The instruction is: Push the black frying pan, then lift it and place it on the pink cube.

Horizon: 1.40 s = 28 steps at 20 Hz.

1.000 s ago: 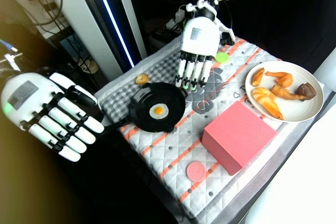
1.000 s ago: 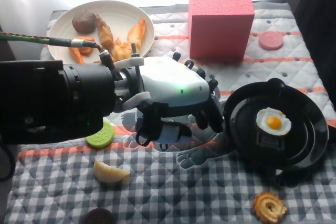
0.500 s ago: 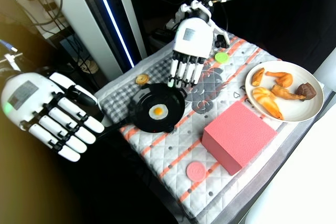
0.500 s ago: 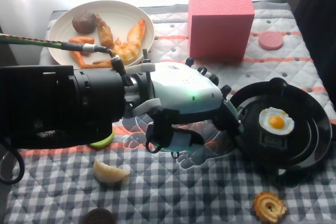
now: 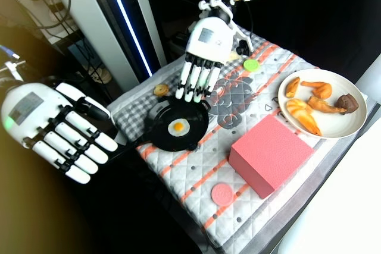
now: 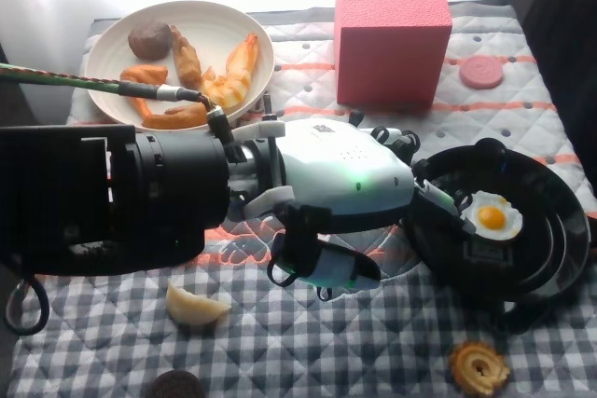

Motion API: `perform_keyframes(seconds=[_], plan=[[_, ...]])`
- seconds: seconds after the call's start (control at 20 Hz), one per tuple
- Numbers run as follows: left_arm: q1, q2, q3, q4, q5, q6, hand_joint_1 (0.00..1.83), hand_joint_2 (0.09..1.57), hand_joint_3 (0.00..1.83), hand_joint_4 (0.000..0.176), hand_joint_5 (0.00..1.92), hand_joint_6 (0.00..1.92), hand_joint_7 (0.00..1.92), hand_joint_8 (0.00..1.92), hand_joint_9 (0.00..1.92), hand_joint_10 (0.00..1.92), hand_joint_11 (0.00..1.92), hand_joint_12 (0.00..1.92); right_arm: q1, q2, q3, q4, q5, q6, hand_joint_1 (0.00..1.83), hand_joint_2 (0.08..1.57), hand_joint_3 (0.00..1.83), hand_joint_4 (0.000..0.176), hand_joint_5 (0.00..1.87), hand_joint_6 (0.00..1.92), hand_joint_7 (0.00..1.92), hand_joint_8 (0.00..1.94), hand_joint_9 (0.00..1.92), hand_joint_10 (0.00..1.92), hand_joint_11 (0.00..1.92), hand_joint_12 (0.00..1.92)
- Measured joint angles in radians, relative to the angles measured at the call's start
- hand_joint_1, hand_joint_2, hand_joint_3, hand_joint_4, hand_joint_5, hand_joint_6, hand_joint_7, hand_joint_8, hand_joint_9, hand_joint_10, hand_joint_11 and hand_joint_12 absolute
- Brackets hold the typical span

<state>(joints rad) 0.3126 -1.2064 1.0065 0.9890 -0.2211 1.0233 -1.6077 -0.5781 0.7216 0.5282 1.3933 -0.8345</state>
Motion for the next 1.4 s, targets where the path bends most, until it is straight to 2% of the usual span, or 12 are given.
perform_keyframes(seconds=[0.2,0.4,0.45,0.5,0.55,0.6,0.7,0.8,1.0,1.05,1.1,1.4], plan=[[0.004,0.000,0.000,0.002,-0.006,-0.009,0.91,1.26,0.02,0.035,0.42,0.02,0.39,0.02,0.46,0.06,0.00,1.42,0.000,0.000,0.000,0.000,0.000,0.000,0.46,1.31,0.00,0.000,0.00,0.00,0.00,0.00,0.00,0.00,0.00,0.33],[0.004,0.018,-0.003,0.003,-0.005,-0.016,0.99,1.29,0.02,0.007,0.52,0.04,0.51,0.03,0.47,0.05,0.00,1.35,0.000,0.000,0.000,0.000,0.000,0.000,0.47,1.31,0.00,0.000,0.00,0.00,0.00,0.00,0.00,0.00,0.00,0.28],[0.003,0.030,-0.004,0.003,-0.001,-0.016,1.05,1.29,0.02,0.000,0.64,0.06,0.64,0.07,0.45,0.39,0.03,1.54,0.000,0.000,0.000,0.001,0.000,0.000,0.48,1.31,0.00,0.000,0.00,0.00,0.00,0.00,0.00,0.00,0.00,0.28],[0.003,0.039,-0.004,0.002,0.016,-0.016,1.15,1.27,0.01,0.000,0.66,0.28,0.57,0.54,0.33,0.95,0.05,1.69,0.000,0.000,0.000,0.004,0.000,0.000,0.48,1.31,0.00,0.000,0.00,0.00,0.00,0.00,0.00,0.00,0.00,0.28],[0.003,0.048,-0.003,0.002,0.031,-0.016,1.24,1.32,0.01,0.000,0.57,0.62,0.56,1.41,0.23,1.29,0.08,1.82,0.000,0.000,0.000,0.003,0.001,0.000,0.49,1.31,0.00,0.000,0.00,0.00,0.00,0.00,0.00,0.00,0.00,0.20],[0.003,0.052,-0.003,0.002,0.048,-0.016,1.11,1.34,0.00,0.000,0.59,1.33,0.57,1.62,0.25,1.45,0.11,1.87,0.000,0.000,0.000,0.001,0.000,0.000,0.49,1.31,0.00,0.000,0.00,0.00,0.00,0.00,0.00,0.00,0.00,0.19],[0.003,0.051,0.013,0.002,0.079,-0.017,1.10,1.31,0.00,0.018,0.67,1.48,0.59,1.59,0.31,1.48,0.17,1.82,0.000,-0.001,0.000,0.004,0.000,0.000,0.46,1.31,0.00,0.000,0.00,0.00,0.00,0.00,0.00,0.00,0.00,0.29],[0.003,0.044,0.025,0.003,0.102,-0.016,1.09,1.34,0.00,0.000,0.64,1.50,0.53,1.71,0.27,1.60,0.22,1.84,0.000,-0.002,0.000,0.006,0.000,0.000,0.45,1.31,0.00,0.000,0.00,0.00,0.00,0.00,0.00,0.00,0.00,0.28],[0.004,0.005,0.040,0.034,0.136,-0.016,1.09,1.34,0.00,0.000,0.63,1.47,0.55,1.71,0.26,1.60,0.16,1.82,0.000,-0.003,0.000,0.006,0.001,0.000,0.45,1.31,0.00,0.000,0.00,0.00,0.00,0.00,0.00,0.00,0.00,0.31],[0.004,0.000,0.045,0.033,0.134,-0.018,1.23,1.32,0.00,0.000,0.52,1.14,0.58,1.63,0.25,1.53,0.14,1.79,0.000,-0.003,0.000,0.006,0.000,0.000,0.44,1.31,0.00,0.000,0.00,0.00,0.00,0.00,0.00,0.00,0.00,0.34],[0.004,-0.011,0.050,0.033,0.137,-0.018,1.24,1.31,0.00,0.000,0.49,0.66,0.39,1.05,0.22,1.31,0.14,1.68,0.000,-0.004,0.000,0.008,0.000,0.000,0.46,1.30,0.00,0.000,0.00,0.00,0.00,0.00,0.00,0.00,0.00,0.31],[0.006,-0.025,0.050,0.035,0.123,-0.018,1.04,1.35,0.00,0.000,0.60,0.07,0.55,0.11,0.31,0.62,0.07,1.55,0.000,-0.004,0.000,0.007,0.000,0.000,0.47,1.30,0.00,0.000,0.00,0.00,0.00,0.00,0.00,0.00,0.00,0.20]])
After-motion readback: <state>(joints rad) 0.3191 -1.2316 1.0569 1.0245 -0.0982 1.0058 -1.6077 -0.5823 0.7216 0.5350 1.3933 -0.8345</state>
